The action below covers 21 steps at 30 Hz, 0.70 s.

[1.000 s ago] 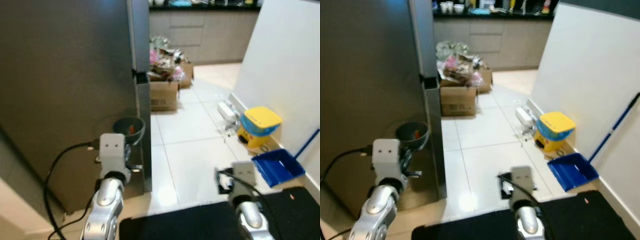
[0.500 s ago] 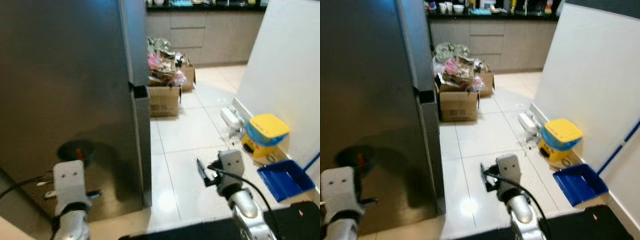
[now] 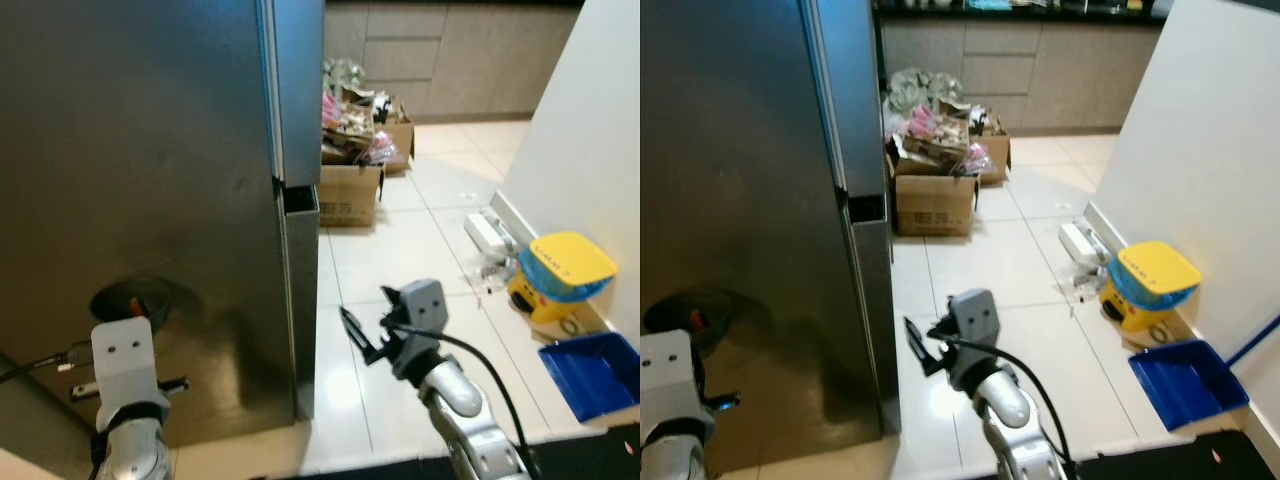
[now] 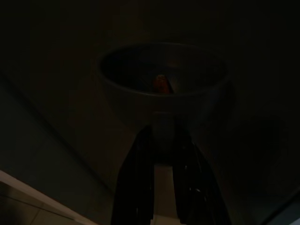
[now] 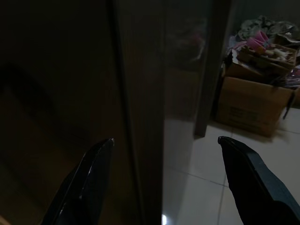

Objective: Restocking fridge

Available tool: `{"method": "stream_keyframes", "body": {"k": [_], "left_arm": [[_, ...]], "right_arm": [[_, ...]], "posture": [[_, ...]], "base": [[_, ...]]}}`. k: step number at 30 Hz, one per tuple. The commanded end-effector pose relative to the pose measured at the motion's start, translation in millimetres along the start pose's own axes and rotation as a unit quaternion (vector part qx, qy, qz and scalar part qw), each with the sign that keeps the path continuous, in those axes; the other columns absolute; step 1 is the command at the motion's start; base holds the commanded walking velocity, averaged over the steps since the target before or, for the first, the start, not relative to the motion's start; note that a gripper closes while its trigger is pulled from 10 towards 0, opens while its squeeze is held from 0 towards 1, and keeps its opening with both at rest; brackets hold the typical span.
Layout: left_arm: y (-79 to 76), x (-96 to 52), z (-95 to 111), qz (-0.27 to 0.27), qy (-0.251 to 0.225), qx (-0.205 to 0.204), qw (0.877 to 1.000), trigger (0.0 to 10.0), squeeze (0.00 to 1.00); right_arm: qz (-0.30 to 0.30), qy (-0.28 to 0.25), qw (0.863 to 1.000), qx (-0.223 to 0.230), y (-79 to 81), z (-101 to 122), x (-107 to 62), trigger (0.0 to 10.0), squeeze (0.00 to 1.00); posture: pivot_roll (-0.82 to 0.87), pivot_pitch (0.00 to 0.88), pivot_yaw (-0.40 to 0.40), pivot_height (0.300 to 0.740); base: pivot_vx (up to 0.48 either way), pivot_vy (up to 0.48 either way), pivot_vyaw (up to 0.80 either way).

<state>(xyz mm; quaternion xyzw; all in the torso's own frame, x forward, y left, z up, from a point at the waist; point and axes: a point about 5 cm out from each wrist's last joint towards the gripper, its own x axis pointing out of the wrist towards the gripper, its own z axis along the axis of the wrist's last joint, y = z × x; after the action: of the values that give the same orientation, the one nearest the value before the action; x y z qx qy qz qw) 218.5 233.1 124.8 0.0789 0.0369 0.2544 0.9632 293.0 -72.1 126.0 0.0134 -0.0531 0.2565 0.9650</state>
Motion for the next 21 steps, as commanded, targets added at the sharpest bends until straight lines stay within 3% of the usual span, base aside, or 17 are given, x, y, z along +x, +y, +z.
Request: {"method": "stream_keyframes", "body": {"k": [1, 11, 21], "left_arm": [[-3.9, 0.0, -1, -0.002, 0.006, 0.000, 1.000, 10.0, 0.00], [-14.1, 7.7, 6, -0.022, -0.009, 0.001, 1.000, 10.0, 0.00], [-16.3, 13.0, 8, -0.025, -0.010, -0.003, 1.000, 10.0, 0.00]], "right_arm": [[-0.034, 0.003, 0.999, -0.002, -7.2, -1, -3.3, 10.0, 0.00], [-0.064, 0.002, 0.998, -0.005, -17.7, 2, -1.9, 10.0, 0.00], [-0.073, 0.004, 0.997, -0.005, -18.5, 2, -2.8, 10.0, 0.00]], "posture": [[-0.07, 0.104, -0.013, 0.740], [-0.07, 0.100, -0.009, 0.740], [-0.08, 0.096, -0.006, 0.740]], "base": [[0.000, 0.000, 0.00], [0.000, 0.048, 0.00], [0.000, 0.451, 0.00]]}}
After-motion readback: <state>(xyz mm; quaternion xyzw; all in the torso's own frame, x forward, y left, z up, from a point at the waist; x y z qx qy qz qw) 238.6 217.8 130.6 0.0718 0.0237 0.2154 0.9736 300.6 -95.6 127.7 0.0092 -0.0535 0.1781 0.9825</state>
